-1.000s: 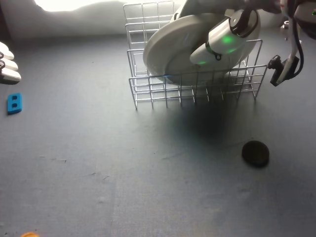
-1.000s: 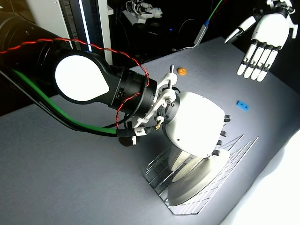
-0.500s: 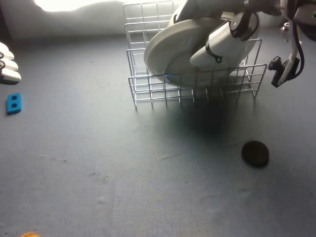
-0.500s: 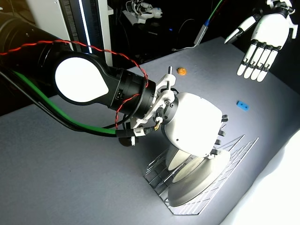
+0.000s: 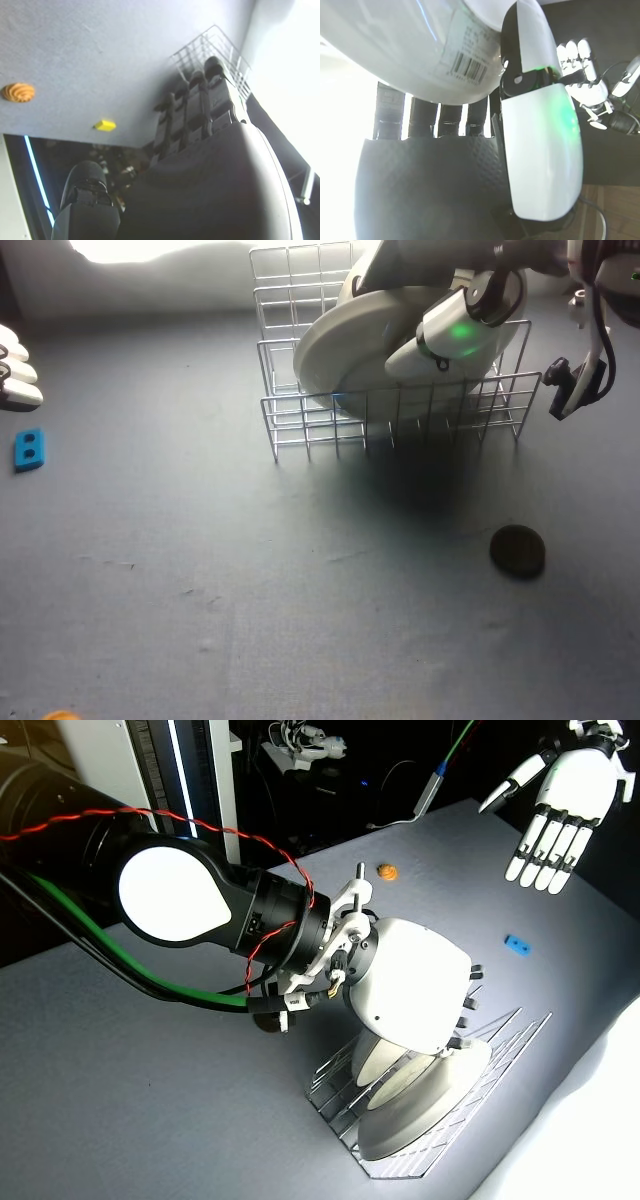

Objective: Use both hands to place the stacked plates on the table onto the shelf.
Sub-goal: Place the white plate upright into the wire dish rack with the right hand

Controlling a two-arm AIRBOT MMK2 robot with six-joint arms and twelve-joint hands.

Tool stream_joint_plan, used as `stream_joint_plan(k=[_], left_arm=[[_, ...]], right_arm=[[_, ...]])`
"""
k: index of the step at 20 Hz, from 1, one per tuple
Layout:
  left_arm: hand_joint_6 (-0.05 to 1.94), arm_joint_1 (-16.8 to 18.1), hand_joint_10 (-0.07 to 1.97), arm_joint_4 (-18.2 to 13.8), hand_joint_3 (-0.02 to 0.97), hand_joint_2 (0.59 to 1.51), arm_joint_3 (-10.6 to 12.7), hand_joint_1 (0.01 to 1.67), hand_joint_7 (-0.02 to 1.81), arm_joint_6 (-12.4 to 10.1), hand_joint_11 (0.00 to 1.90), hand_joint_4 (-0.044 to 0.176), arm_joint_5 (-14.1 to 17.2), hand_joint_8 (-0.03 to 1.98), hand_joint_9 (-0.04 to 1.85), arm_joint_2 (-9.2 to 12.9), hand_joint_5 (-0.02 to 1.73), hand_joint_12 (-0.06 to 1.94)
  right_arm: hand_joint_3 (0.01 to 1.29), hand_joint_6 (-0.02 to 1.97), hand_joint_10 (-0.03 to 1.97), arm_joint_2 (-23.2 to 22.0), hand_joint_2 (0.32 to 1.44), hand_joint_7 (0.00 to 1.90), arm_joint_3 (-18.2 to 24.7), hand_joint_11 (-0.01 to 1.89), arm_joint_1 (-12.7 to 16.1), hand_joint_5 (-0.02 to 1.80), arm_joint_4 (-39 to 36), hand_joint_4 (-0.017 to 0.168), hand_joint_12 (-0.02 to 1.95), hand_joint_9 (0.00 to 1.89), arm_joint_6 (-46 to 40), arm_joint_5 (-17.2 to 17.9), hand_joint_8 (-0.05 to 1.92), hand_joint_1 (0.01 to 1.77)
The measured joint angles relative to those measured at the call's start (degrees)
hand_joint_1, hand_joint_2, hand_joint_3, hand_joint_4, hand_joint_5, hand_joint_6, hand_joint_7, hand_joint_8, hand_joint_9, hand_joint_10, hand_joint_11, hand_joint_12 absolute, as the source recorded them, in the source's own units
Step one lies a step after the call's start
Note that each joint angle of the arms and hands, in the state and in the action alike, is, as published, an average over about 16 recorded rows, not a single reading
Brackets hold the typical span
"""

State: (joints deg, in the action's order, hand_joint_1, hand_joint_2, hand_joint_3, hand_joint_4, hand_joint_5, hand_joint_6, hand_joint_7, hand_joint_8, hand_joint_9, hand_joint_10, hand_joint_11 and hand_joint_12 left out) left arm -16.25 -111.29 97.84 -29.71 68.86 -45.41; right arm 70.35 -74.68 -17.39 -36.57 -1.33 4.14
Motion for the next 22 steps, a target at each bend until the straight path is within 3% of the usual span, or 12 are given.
stream_joint_plan(k=[3, 15, 18, 22], left_arm=[[0.01, 0.0, -0.05, 0.0, 0.012, 1.127, -0.01, 0.02, 0.09, 0.0, 0.02, 0.005, 0.0, 0.01, 0.07, 0.0, 0.09, 0.17], [0.01, 0.0, -0.05, -0.01, 0.013, 1.127, -0.06, 0.01, 0.1, 0.0, 0.02, 0.004, 0.0, 0.01, 0.08, 0.0, 0.1, 0.17], [0.01, 0.0, -0.05, -0.02, 0.013, 1.127, -0.06, 0.01, 0.1, 0.0, 0.02, 0.004, 0.0, 0.01, 0.07, 0.0, 0.1, 0.16], [0.01, 0.0, -0.05, -0.03, 0.012, 1.127, -0.06, 0.01, 0.1, 0.0, 0.02, 0.004, 0.01, 0.01, 0.08, 0.0, 0.1, 0.18]], right_arm=[[0.01, 0.86, 0.06, -0.01, 1.02, 1.03, 0.0, 0.79, -0.13, 0.9, 0.04, -0.001, 1.21, 1.23, 0.04, 0.09, 0.7, 1.21], [0.01, 0.31, 0.02, -0.03, 1.05, 1.01, 0.0, 0.66, -0.33, 0.83, 0.29, -0.009, 1.24, 1.06, 0.1, 0.54, 0.07, 1.13], [0.01, 0.17, 0.02, -0.03, 1.05, 0.99, 0.0, 0.63, -0.33, 0.81, 0.33, -0.009, 1.25, 1.01, 0.1, 0.54, 0.04, 1.1], [0.01, 0.13, 0.02, -0.03, 1.05, 0.95, -0.01, 0.59, -0.35, 0.79, 0.35, -0.009, 1.26, 0.96, 0.1, 0.44, 0.03, 1.07]])
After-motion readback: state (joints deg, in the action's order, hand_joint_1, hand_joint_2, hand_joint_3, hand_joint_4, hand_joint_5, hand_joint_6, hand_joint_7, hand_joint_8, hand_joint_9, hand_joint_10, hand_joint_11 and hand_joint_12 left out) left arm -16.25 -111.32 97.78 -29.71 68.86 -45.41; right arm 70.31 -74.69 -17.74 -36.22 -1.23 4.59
